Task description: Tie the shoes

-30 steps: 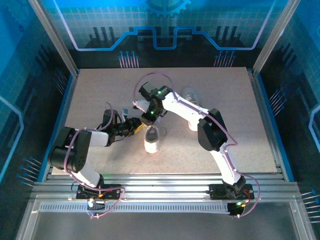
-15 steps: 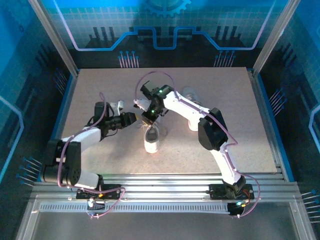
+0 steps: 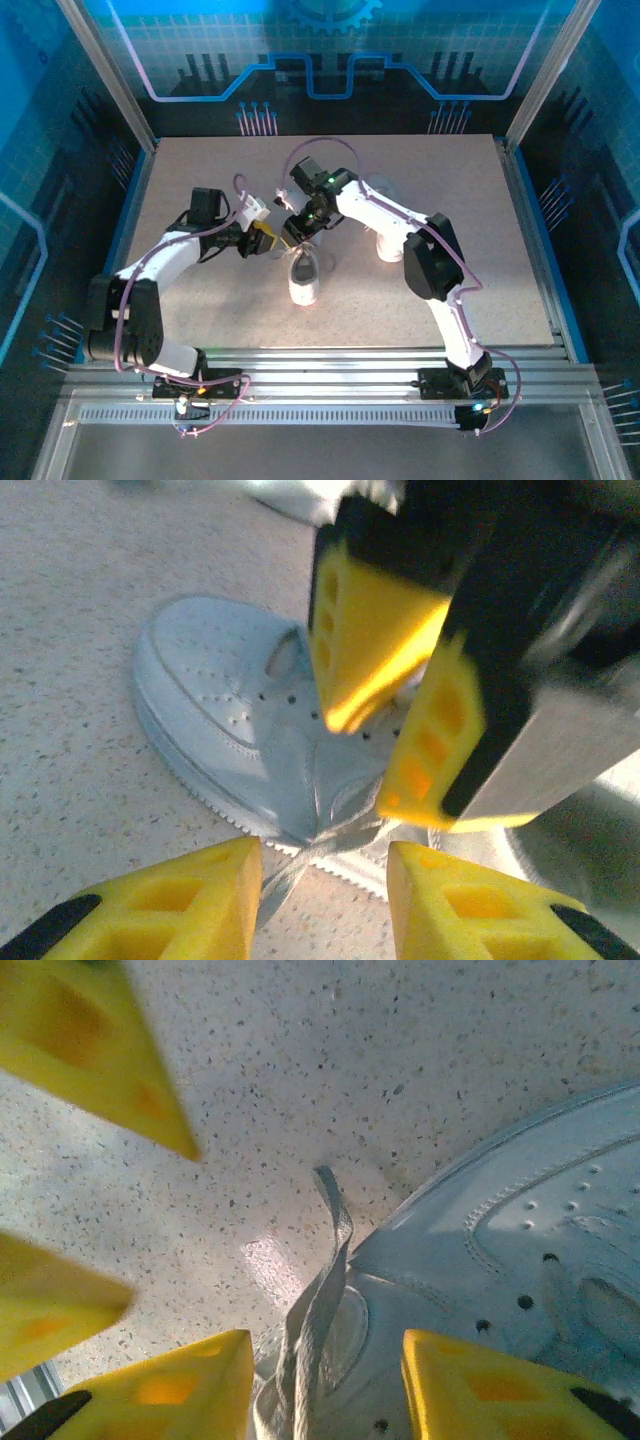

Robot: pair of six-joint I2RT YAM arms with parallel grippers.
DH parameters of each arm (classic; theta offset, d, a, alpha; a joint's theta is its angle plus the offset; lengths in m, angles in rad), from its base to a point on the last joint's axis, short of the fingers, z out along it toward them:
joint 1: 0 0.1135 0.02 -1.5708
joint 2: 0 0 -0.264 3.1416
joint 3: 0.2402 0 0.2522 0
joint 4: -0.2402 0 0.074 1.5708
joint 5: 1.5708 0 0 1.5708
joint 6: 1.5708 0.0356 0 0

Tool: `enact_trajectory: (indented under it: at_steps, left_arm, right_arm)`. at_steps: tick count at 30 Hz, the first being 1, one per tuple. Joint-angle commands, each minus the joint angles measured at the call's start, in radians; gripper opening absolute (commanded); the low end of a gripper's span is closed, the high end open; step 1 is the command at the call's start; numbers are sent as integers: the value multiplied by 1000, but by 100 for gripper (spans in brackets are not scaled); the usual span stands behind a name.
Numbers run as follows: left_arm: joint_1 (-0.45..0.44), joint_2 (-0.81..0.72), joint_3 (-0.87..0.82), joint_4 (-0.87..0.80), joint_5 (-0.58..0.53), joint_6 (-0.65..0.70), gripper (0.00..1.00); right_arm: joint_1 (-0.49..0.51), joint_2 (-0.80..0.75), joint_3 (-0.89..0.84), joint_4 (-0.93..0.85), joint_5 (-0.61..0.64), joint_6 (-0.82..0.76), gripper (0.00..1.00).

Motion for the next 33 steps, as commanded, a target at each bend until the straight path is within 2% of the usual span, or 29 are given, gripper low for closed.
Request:
enact_trajectory:
  at_steps: [1,4,8,11,18,33]
  left_arm:
    - [-3,55,40,-96,71,258,38]
    - [-25,53,46,-69,92,244,36]
    - [-74,19,52,-108,58,211,25]
    - [-103,-25,26,-92,40,145,21]
    - [-110,45,93,-195,39,86,26]
    - [-143,138,177,-254,61,98,23]
  right_arm:
    - [-19,-121,-45,35,18,39,45]
    - [-38,-190,-126,69,31,64,45]
    - [-66,-276,-251,113,55,112,43]
    - [-73,-331,-349,169,62,153,41]
    - [-58,-372,-474,227,47,215,40]
    - [-30,-368,-501,213,73,219,39]
